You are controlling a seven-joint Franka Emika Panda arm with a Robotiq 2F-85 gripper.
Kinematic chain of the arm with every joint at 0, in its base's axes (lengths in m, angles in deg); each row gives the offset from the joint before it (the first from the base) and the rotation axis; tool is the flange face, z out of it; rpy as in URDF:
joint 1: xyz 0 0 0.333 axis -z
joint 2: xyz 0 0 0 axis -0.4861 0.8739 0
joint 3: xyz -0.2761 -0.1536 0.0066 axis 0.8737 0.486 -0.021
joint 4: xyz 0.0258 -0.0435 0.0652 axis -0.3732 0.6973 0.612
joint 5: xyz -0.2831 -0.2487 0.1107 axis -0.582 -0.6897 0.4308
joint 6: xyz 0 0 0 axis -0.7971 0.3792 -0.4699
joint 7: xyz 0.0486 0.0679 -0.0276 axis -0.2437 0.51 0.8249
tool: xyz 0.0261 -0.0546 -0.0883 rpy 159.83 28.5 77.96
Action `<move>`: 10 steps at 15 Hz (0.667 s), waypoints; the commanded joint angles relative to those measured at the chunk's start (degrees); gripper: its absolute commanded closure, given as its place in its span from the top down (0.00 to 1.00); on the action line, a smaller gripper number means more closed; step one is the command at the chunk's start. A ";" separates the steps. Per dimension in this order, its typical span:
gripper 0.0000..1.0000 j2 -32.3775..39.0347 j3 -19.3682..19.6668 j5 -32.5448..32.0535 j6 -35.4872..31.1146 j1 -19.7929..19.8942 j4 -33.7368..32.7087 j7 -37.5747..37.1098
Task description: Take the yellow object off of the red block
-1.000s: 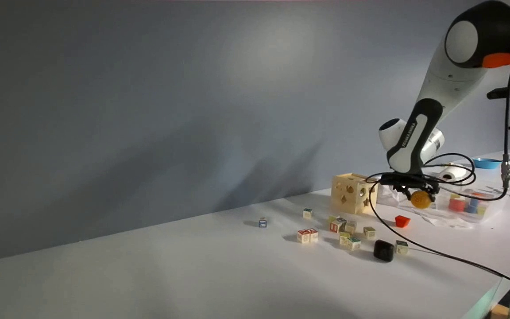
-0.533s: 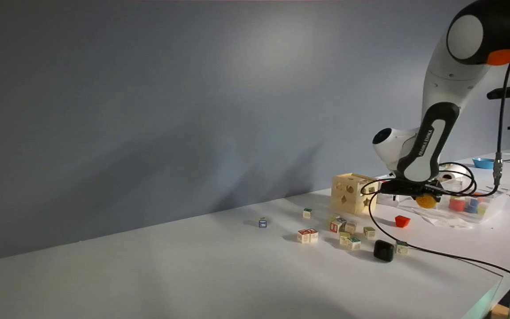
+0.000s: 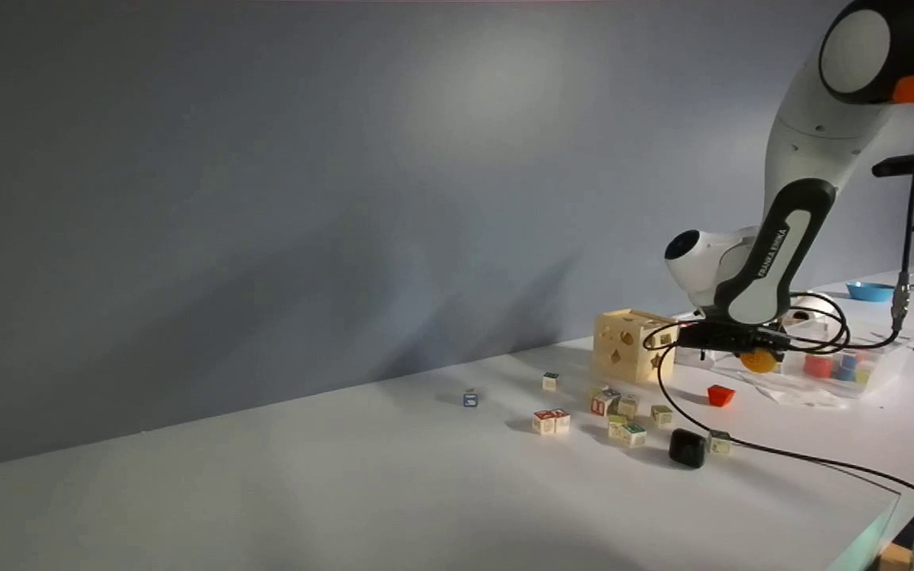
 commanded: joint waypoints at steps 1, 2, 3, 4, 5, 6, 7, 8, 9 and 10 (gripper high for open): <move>0.55 2.56 -8.83 -6.37 3.86 6.20 -2.10 -9.14; 0.55 3.14 -11.13 -8.47 5.61 7.40 -2.66 -12.25; 0.55 3.34 -13.69 -9.95 7.57 8.75 -2.88 -14.68; 0.55 3.75 -16.20 -11.56 9.79 10.10 -3.42 -17.11; 0.55 4.24 -18.88 -12.62 11.63 11.60 -3.73 -19.19; 0.55 4.82 -21.25 -13.93 13.77 13.05 -4.25 -21.27; 0.55 5.34 -23.82 -14.75 15.63 14.70 -4.60 -22.67; 0.55 5.71 -26.20 -15.26 17.19 16.27 -4.74 -23.72; 0.55 6.16 -28.38 -16.22 18.52 17.81 -5.02 -25.10; 0.55 6.62 -30.42 -17.01 19.18 19.43 -5.43 -26.15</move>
